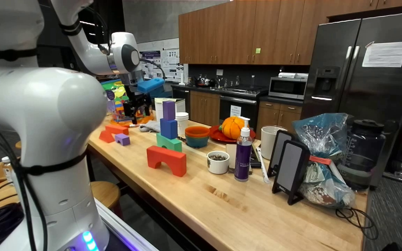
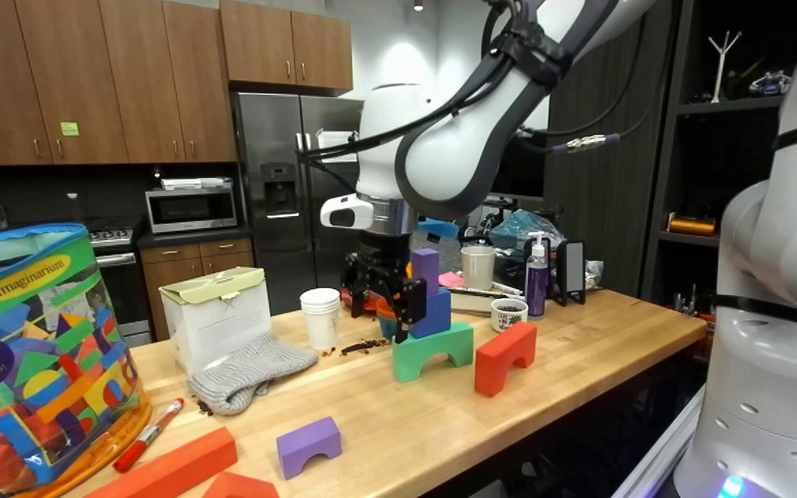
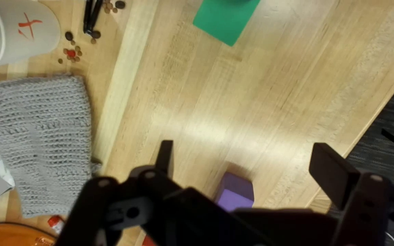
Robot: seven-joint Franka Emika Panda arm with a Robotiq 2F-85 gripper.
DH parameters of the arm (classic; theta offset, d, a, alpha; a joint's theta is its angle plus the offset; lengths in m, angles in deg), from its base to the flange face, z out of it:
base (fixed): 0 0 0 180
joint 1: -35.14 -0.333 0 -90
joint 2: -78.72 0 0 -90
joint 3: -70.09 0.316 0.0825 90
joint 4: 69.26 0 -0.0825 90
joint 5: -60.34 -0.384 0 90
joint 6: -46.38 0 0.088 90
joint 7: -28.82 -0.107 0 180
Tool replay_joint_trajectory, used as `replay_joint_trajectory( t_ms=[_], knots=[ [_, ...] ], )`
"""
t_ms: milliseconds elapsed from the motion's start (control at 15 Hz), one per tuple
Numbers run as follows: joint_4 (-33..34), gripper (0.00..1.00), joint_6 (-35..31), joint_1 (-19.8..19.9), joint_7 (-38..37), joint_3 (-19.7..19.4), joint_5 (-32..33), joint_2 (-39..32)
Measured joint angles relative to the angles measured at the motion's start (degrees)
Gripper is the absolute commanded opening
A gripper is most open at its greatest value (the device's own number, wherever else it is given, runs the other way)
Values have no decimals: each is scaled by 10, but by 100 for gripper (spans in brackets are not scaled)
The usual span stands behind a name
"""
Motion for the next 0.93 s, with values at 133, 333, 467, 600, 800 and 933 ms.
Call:
replay_joint_trajectory(
  t_ms=[133,333,467,600,800,933],
  knots=[
    [-13,100,-20,-1,25,1,-5,-5],
    [-34,100,-51,-3,51,3,-9,-10],
    [-47,100,-69,-5,61,5,-9,-10],
    [-59,100,-87,-8,71,7,-9,-10],
    [-61,100,-88,-8,71,9,-9,-11],
    [-61,100,-88,-8,71,9,-9,-11]
  ],
)
